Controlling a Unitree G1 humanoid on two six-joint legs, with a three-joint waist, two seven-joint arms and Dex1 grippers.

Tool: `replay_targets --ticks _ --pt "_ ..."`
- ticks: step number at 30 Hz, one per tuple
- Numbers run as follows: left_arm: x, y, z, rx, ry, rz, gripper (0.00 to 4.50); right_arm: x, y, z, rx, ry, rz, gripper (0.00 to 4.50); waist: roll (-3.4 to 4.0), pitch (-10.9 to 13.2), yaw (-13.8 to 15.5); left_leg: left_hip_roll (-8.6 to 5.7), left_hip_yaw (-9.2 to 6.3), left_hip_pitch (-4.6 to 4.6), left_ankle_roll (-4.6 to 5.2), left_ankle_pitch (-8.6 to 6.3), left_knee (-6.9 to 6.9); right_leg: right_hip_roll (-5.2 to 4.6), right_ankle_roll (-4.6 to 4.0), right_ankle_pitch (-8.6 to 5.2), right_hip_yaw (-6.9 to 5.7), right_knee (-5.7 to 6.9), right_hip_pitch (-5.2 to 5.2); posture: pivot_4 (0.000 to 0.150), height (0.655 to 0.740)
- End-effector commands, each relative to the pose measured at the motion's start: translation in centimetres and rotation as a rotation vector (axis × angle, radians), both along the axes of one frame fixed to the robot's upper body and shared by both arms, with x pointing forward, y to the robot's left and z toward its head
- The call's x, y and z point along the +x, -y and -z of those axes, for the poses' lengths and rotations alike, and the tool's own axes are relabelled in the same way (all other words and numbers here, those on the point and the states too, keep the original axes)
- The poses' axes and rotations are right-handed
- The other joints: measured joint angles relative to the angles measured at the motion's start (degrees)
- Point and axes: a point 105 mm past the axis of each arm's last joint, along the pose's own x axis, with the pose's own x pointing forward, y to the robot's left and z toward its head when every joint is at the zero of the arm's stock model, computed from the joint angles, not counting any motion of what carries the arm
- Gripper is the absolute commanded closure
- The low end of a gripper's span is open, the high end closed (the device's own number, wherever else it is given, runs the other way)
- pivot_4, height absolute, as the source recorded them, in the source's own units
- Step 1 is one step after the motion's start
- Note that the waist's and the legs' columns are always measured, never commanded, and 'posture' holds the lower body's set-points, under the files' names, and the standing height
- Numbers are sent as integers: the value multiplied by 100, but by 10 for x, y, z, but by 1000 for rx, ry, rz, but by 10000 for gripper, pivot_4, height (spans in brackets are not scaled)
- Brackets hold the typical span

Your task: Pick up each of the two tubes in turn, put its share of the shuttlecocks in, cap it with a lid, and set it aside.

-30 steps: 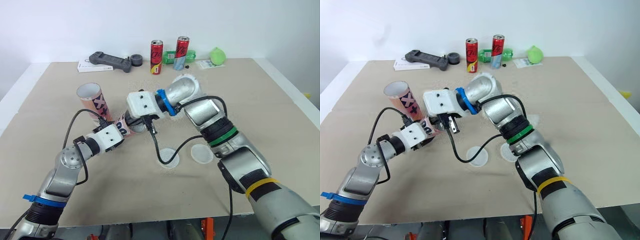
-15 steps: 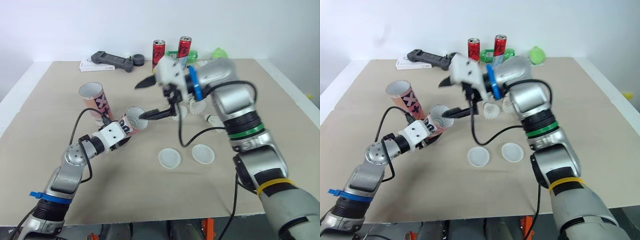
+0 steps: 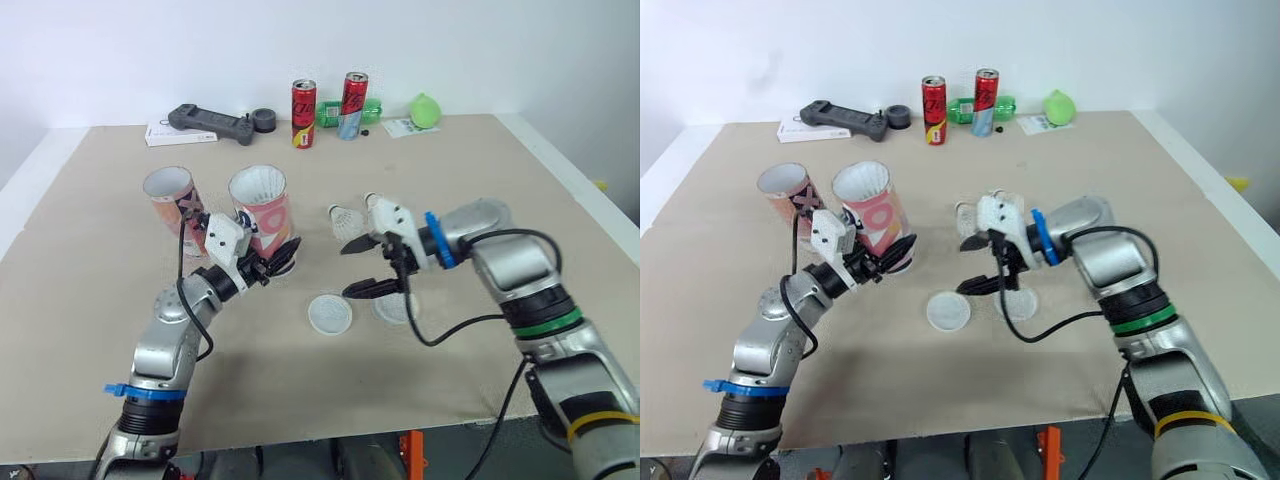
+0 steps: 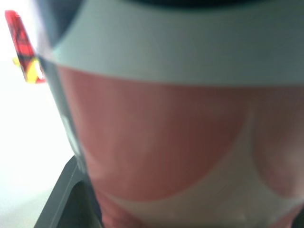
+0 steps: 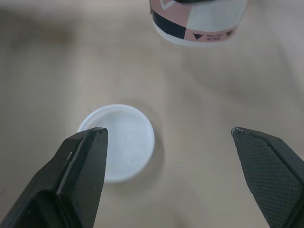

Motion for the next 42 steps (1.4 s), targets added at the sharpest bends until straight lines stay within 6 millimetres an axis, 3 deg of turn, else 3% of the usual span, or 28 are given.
replay_targets --ticks 1,4,12,15,21,22,27,30,32,34,36,38,42 --pt "-6 4 20 54 -14 3 17324 7 -7 1 -9 43 20 379 0 0 16 0 2 0 0 0 3 -1 2 1 2 0 1 1500 7400" --pt "-11 0 42 109 -51 -7 17324 3 -15 9 -29 28 -4 379 -1 0 21 -1 2 -1 -1 0 6 -2 3 3 2 -1 2 1500 7400" --pt "-16 -7 68 147 -119 -35 17324 2 -16 41 -129 3 -25 379 1 -2 20 0 2 7 -1 1 5 0 6 1 0 -1 6 1500 7400" --pt "-16 -6 69 134 -128 -37 17324 3 -13 51 -173 -2 -27 11857 7 -12 18 0 2 11 -1 1 5 0 5 1 1 -1 8 1500 7400" --pt "-14 -5 67 129 -119 -41 17324 4 -9 58 -200 -7 -32 42196 7 -21 16 0 2 57 -1 0 4 0 24 -14 2 -1 52 1500 7400" --pt "-14 -4 67 129 -119 -42 17324 4 -9 58 -199 -8 -32 44248 7 -21 16 0 1 64 -1 0 4 0 4 -26 2 -1 59 1500 7400" --pt "-13 -2 66 128 -112 -39 17324 7 -9 52 -169 6 -27 44248 7 -22 17 0 1 79 -1 0 4 0 1 -29 3 -3 80 1500 7400" --pt "-13 1 65 129 -106 -31 17324 6 -11 31 -98 26 -42 44248 7 -22 18 0 1 79 -1 0 4 0 2 -28 3 -3 81 1500 7400" --pt "-12 2 64 129 -102 -29 17324 1 -12 5 -34 38 -71 44248 10 -20 24 0 1 77 -1 0 5 0 3 -27 3 -3 79 1500 7400" --pt "-12 2 64 129 -101 -30 17324 -2 -15 -28 45 79 -94 44248 10 -20 26 -1 0 72 -1 0 5 -1 4 -27 4 -3 78 1500 7400" --pt "-12 2 63 128 -100 -30 17324 -5 -21 -75 147 162 -129 44248 17 -16 23 -1 1 68 -1 0 5 -1 8 -25 6 -3 71 1500 7400" --pt "-11 3 63 126 -100 -26 17324 -6 -28 -106 212 230 -149 44248 17 -16 23 0 -1 69 -1 0 1 0 6 -26 4 -3 68 1500 7400" --pt "-10 4 64 127 -100 -21 17324 -5 -50 -132 262 320 -192 44248 17 -16 20 0 -2 71 -1 0 -2 0 -1 -30 3 -4 68 1500 7400"
